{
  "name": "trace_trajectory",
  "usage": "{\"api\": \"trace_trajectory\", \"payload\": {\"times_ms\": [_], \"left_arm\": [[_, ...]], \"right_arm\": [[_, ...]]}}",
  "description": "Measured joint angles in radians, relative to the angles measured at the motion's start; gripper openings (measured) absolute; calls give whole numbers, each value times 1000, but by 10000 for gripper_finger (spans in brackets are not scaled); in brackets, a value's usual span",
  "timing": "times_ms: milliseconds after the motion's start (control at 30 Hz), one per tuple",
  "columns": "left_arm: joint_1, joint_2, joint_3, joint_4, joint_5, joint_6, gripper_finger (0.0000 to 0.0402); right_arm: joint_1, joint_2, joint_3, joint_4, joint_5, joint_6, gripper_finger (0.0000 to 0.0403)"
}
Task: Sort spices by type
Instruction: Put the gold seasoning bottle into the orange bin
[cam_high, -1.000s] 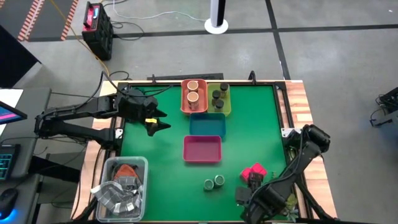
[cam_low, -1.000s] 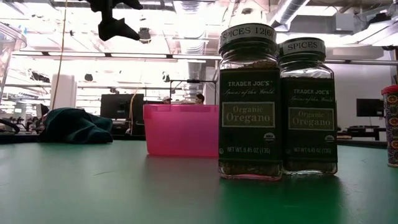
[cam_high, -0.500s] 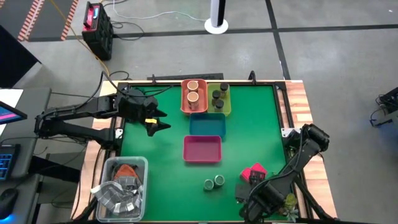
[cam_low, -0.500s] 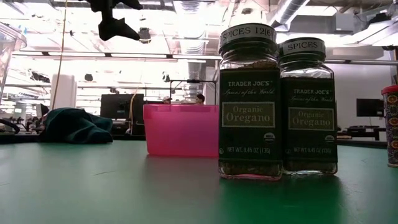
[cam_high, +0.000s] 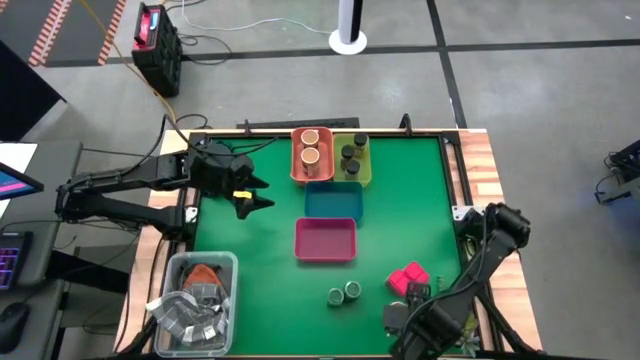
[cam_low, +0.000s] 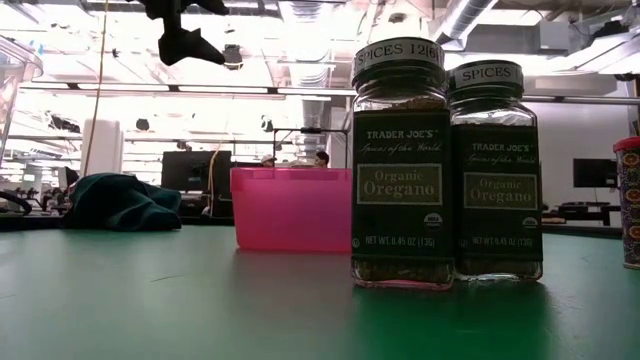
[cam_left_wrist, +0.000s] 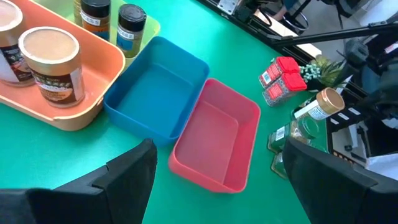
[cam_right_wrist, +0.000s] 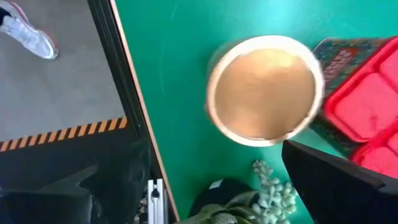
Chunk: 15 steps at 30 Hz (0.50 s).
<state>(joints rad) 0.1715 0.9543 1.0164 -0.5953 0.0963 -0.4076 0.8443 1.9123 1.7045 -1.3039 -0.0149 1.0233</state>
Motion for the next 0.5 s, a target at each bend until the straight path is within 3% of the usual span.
{"api": "trace_trajectory", "payload": {"times_ms": [500], "left_arm": [[0, 0, 0, -33, 23, 8, 329]], "right_arm": [[-56, 7, -60, 13, -6, -32, 400]]}}
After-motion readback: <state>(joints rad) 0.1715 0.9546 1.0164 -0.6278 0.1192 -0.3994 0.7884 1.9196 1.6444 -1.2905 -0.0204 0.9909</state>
